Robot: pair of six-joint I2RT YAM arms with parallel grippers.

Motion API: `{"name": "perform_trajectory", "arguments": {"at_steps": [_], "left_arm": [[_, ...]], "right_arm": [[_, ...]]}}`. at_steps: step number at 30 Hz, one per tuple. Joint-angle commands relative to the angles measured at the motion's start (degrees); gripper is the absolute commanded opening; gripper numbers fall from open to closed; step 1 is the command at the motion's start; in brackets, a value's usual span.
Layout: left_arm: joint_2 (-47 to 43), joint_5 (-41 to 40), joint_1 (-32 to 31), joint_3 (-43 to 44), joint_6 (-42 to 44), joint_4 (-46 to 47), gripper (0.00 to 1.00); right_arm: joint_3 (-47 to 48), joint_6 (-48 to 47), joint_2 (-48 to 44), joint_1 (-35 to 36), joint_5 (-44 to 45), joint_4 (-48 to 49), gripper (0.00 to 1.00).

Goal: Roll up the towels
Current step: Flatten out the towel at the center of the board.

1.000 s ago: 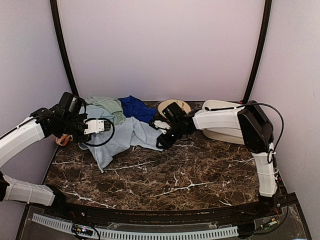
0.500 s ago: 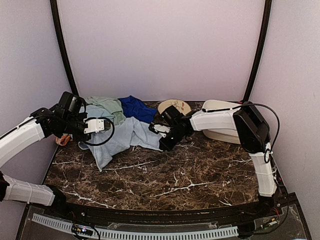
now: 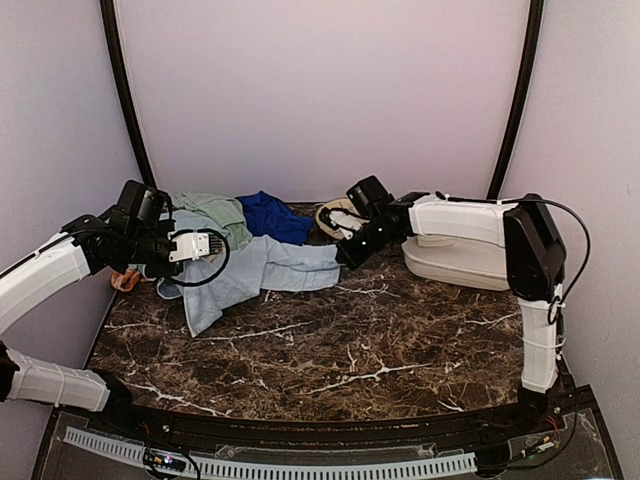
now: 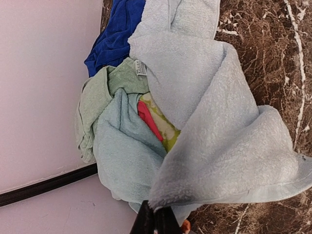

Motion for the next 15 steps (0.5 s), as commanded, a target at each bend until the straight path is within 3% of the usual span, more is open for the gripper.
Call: {"name": "perform_trajectory", "arguments": {"at_steps": [1,5,10,15], "left_arm": [[1.0,-4.0,0.3,1.3,1.3,7.9,0.0],[4.1,-7.5,1.0,3.1,1.2,15.3,0.0],[9.4,-8.7,3.4,9.3,-1.0,21.6,0.0],[18.2,-9.0,5.8,21.1,-3.5,25.2,0.0]], "right_arm": [[2.9,-1.4,-7.5,-4.2,0.8,-2.5,0.0],[3.2,-3.4,-10.7,-6.9,0.7,-5.2,0.0],[-0.8,-3.3,-15.1,-8.6,6.7,-3.5,0.0],[4.6,-0.8,-17.7,-12.7,10.9,-1.8,0.0]]}}
